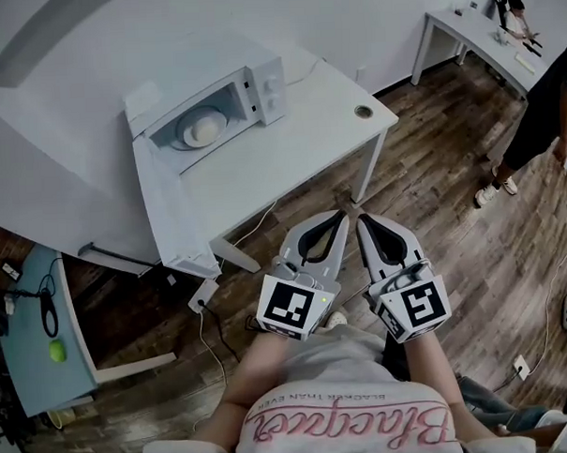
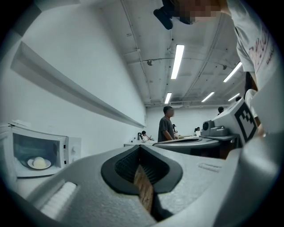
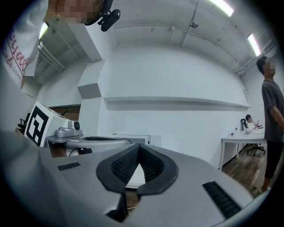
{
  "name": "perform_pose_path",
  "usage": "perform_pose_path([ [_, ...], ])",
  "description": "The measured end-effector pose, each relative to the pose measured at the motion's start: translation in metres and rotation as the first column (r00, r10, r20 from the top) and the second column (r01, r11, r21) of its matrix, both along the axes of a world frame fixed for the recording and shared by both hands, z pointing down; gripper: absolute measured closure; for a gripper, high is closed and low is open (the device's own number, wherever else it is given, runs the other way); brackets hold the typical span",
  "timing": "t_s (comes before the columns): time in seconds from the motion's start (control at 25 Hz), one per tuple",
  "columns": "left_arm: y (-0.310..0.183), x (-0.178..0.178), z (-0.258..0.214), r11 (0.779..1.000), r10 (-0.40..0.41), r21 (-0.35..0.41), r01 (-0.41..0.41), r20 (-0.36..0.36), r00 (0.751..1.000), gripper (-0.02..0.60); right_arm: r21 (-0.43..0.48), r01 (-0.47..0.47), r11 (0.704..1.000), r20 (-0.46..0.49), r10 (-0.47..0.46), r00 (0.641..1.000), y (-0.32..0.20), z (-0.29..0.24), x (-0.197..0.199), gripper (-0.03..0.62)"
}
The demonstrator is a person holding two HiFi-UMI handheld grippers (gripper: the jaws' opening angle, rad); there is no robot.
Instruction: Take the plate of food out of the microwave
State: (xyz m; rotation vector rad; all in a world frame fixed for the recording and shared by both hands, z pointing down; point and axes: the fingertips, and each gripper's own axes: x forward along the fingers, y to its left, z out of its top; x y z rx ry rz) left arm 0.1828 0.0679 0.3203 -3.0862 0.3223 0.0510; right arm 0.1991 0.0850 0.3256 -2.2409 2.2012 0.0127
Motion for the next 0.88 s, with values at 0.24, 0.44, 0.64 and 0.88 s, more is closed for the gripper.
perform_pose_path([
  [0.24, -0.021, -0.006, 0.007, 0.995, -0.097, -0.008, 0.098, 0.019, 0.995, 0.578, 0.006, 0.079, 0.997, 0.013, -0.079, 0.997, -0.020, 0.002, -0.002, 0.586],
  [0.44, -0.041, -0.015, 0.009, 0.984, -0.175, -0.019, 0.175, 0.027, 0.984, 0.578, 0.012, 0.143, 0.990, 0.012, -0.144, 0.990, -0.037, 0.002, -0.008, 0.586],
  [0.64, -0.055, -0.020, 0.012, 0.976, -0.217, -0.024, 0.218, 0.040, 0.975, 0.578, -0.001, 0.187, 0.982, 0.036, -0.186, 0.982, -0.054, 0.008, -0.011, 0.586],
  [0.88, -0.088, -0.023, 0.016, 0.958, -0.280, -0.047, 0.283, 0.063, 0.958, 0.578, 0.007, 0.263, 0.965, 0.019, -0.263, 0.965, -0.088, 0.004, -0.019, 0.586],
])
